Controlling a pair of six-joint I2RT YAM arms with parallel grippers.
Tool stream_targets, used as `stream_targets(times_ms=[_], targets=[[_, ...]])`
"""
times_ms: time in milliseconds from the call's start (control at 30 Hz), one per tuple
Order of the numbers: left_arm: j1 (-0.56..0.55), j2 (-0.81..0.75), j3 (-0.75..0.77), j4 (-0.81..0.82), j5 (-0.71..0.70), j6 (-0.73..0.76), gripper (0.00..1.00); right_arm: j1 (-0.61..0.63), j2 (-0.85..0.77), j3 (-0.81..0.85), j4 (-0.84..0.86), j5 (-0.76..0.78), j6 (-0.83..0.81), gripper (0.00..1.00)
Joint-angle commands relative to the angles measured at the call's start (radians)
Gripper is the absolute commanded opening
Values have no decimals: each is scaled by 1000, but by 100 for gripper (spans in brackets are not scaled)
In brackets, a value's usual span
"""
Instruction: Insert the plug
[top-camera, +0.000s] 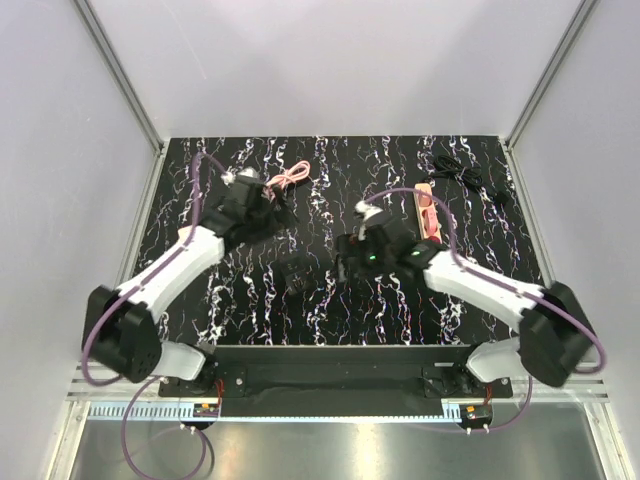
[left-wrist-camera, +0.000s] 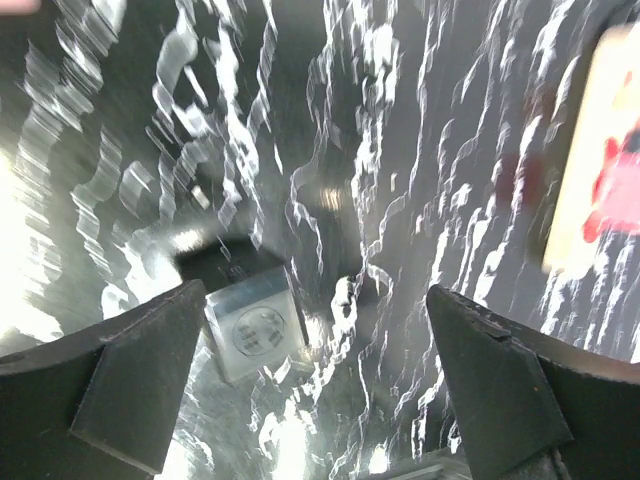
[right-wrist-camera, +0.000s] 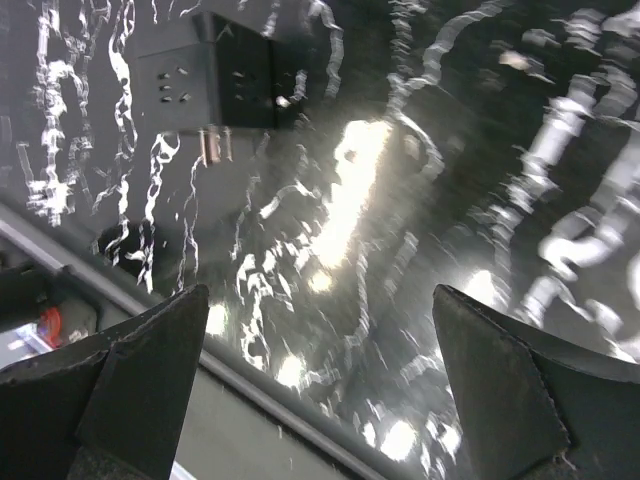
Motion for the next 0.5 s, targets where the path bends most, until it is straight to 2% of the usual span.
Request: stream_targets(times_ms=[0, 33, 67, 100, 167, 200, 233, 300, 467], targets=[[165, -91, 57, -24, 27, 126, 99, 127, 124, 95, 163, 195, 34, 100], [220, -102, 60, -23, 105, 157, 99, 179, 161, 147, 174, 255, 30, 100], [321, -102, 61, -15, 176, 169, 99, 205, 234, 173, 177, 292, 27, 100], [360, -100, 60, -10, 268, 180, 99, 222, 270, 201, 177, 324, 28, 100], [459, -100, 35, 12, 359, 198, 99, 252, 365, 265, 202, 357, 16, 100], [469, -100, 16, 61, 452, 198, 99, 256, 395, 280, 220, 360, 7, 100], [516, -111, -33, 88, 485, 183, 99, 264, 449, 305, 254, 373, -4, 100], [533, -119, -104, 156, 551, 156, 99, 272, 500, 352, 263, 395, -32, 100], [581, -96, -172, 212, 614, 163, 99, 295, 604, 411, 277, 436, -72, 100]])
